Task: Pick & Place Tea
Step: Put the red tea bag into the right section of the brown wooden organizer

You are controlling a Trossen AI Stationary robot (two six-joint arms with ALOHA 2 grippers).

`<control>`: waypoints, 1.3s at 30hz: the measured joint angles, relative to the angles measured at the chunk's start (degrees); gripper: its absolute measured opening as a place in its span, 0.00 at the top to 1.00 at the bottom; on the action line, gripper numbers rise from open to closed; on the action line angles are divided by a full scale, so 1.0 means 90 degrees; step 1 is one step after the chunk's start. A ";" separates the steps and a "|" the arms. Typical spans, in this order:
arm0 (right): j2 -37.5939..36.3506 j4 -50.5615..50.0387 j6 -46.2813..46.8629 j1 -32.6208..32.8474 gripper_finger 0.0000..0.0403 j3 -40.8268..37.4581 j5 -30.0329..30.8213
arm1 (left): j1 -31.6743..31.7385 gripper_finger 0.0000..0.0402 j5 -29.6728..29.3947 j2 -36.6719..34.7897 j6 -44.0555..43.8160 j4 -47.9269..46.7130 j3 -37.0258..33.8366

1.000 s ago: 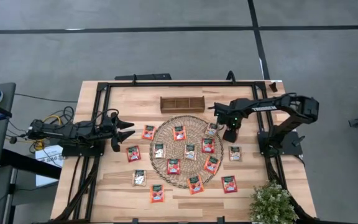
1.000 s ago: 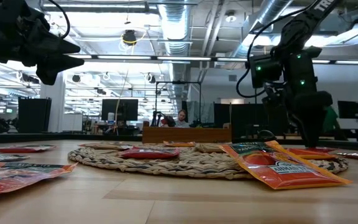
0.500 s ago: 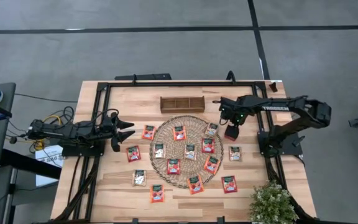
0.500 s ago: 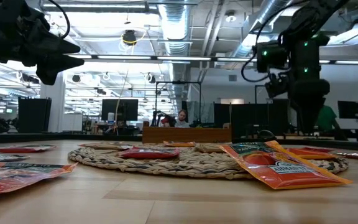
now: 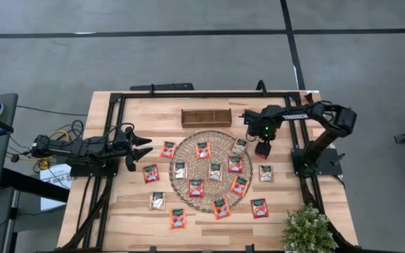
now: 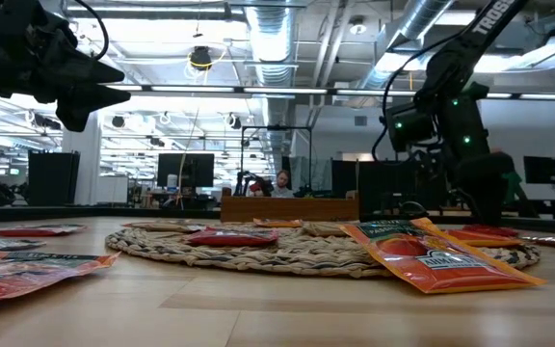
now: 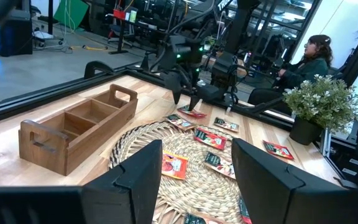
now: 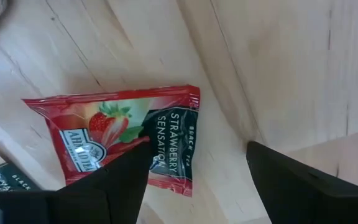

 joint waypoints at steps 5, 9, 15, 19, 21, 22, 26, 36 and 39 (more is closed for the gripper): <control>0.0061 0.0005 0.0040 0.0000 0.39 0.0005 0.0007 | 0.0002 0.54 0.0000 0.0000 0.0005 0.0000 0.0000; 0.0048 0.0024 0.0061 -0.0004 0.49 -0.0005 0.0030 | 0.0000 0.54 0.0000 0.0000 0.0005 0.0000 0.0000; 0.0053 0.0024 0.0091 -0.0005 0.69 -0.0012 0.0007 | 0.0000 0.54 0.0000 0.0000 0.0012 0.0000 0.0000; -0.0015 0.0026 0.0093 -0.0002 0.80 -0.0036 -0.0022 | 0.0002 0.54 0.0000 0.0000 0.0015 0.0000 0.0000; -0.0136 0.0036 0.0142 0.0000 0.85 -0.0043 -0.0045 | 0.0000 0.54 0.0000 0.0000 0.0015 0.0000 0.0000; -0.0206 0.0062 0.0177 0.0000 0.87 -0.0049 -0.0058 | 0.0002 0.54 0.0000 0.0000 0.0017 0.0000 0.0000; -0.0526 0.0075 0.0410 0.0012 0.96 -0.0072 -0.0163 | 0.0000 0.54 0.0000 0.0000 0.0017 0.0000 0.0000; -0.1441 -0.0662 0.1021 0.0460 0.99 0.0254 0.0895 | 0.0001 0.54 0.0000 0.0000 0.0017 0.0002 0.0001; -0.1696 -0.0965 0.1058 0.0901 1.00 0.0576 0.1676 | 0.0000 0.54 0.0000 0.0000 0.0019 0.0002 0.0000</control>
